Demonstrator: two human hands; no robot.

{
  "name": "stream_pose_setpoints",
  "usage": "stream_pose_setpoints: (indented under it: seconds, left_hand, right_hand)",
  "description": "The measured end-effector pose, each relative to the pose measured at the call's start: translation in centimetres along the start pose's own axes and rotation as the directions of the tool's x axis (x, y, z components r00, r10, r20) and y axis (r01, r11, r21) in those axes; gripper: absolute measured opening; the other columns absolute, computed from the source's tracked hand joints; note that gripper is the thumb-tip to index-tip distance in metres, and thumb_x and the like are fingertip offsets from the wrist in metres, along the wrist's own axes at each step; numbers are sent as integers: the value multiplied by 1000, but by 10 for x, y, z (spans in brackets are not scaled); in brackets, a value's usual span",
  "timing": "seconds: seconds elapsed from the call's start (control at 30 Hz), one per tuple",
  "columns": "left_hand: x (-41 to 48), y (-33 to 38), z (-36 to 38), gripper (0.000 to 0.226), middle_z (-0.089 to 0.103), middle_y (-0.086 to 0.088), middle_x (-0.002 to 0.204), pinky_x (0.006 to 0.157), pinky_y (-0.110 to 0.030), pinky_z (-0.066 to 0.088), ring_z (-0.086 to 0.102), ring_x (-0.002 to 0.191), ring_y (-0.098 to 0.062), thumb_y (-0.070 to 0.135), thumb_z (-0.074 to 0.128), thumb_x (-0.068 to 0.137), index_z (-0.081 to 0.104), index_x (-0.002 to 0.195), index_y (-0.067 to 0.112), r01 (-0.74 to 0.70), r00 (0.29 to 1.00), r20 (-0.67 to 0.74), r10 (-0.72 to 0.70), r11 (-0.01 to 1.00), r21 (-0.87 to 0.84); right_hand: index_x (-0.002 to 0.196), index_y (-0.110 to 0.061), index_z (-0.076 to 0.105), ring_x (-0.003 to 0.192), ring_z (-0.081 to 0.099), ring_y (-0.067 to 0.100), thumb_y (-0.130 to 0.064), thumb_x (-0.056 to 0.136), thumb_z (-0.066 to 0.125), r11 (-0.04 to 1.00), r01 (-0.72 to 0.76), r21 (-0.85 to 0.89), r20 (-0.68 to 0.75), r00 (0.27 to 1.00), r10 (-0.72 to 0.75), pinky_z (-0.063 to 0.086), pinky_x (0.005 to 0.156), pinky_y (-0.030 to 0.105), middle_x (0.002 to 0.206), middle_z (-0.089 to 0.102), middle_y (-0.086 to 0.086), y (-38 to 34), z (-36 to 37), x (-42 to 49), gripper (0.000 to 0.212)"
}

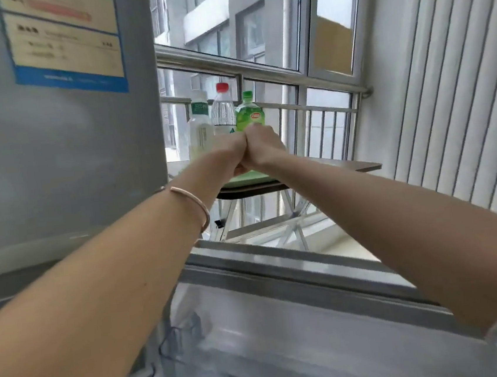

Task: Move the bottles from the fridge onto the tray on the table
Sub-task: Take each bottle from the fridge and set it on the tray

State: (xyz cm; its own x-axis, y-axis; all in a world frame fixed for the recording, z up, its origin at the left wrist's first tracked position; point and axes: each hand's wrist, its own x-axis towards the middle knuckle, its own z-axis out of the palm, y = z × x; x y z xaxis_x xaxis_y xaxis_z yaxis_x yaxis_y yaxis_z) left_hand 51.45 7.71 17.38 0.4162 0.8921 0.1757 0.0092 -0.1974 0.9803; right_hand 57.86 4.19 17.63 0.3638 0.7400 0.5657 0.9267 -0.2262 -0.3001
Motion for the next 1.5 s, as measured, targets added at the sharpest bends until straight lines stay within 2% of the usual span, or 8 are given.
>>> stream_pose_setpoints:
  seconds: [0.17, 0.33, 0.53, 0.9, 1.1, 1.2, 1.37, 1.5]
  left_hand:
    - [-56, -5, -33, 21, 67, -12, 97, 91, -33, 57, 68, 92, -23, 11, 43, 96, 57, 80, 9, 4, 999, 45, -6, 999, 38]
    - [-100, -27, -77, 16, 60, -6, 71, 48, -20, 49, 55, 56, -15, 17, 47, 92, 61, 86, 10, 9, 1000, 1, -9, 991, 131]
    - [-139, -74, -136, 25, 51, -5, 67, 55, -25, 43, 49, 57, -16, 16, 43, 93, 51, 70, 16, 12, 1000, 10, -15, 966, 257]
    - [-163, -235, -235, 30, 53, -12, 71, 49, -26, 45, 50, 56, -18, 10, 41, 98, 47, 68, 9, 369, 929, -158, -333, 831, 416]
    - [-157, -317, -251, 30, 62, -19, 85, 64, -34, 53, 62, 73, -28, 11, 44, 96, 56, 70, 5, 481, 876, -283, -390, 750, 454]
    - [-157, -342, -261, 27, 65, -26, 113, 80, -38, 52, 64, 105, -36, 10, 47, 95, 65, 107, -6, 469, 881, -351, -318, 693, 548]
    - [-159, -379, -281, 30, 66, -20, 120, 96, -37, 48, 60, 115, -32, 6, 51, 88, 65, 114, -2, 470, 880, -377, -290, 654, 593]
    - [-152, -388, -291, 40, 61, -17, 129, 100, -31, 45, 56, 121, -30, 1, 50, 86, 59, 125, 3, 464, 872, -434, -226, 664, 587]
  right_hand:
    - [89, -8, 57, 80, 60, 20, -16, 92, 57, 999, 8, 35, -51, 999, -6, 42, 62, 25, 83, 59, 3, -39, -6, -62, 8]
    - [96, -8, 62, 85, 64, 21, -20, 86, 65, 993, -29, 117, -57, 998, 36, 52, 73, 29, 89, 65, 4, -79, 13, -114, 16]
    - [93, -16, 68, 83, 69, 21, -25, 71, 72, 959, -55, 279, 44, 998, 45, 57, 71, 34, 89, 72, 4, -126, 60, -172, 24]
    - [94, -10, 68, 92, 69, 32, -35, 81, 66, 945, -99, 312, 431, 901, -48, 49, 65, 35, 96, 72, 13, -169, 247, -237, 29]
    - [109, -4, 64, 104, 65, 34, -27, 89, 58, 958, -131, 254, 597, 801, -49, 43, 69, 31, 111, 69, 17, -164, 346, -252, 31]
    - [125, -5, 45, 109, 61, 34, -24, 92, 54, 940, -184, 286, 617, 786, -34, 49, 82, 35, 120, 63, 17, -169, 381, -256, 40]
    - [149, -8, 14, 111, 60, 33, -33, 91, 57, 949, -212, 235, 609, 793, 26, 49, 86, 39, 123, 62, 16, -173, 412, -262, 76]
    - [134, -3, 37, 105, 62, 33, -33, 93, 49, 951, -172, 255, 501, 865, 21, 45, 74, 34, 116, 63, 17, -168, 402, -258, 53]
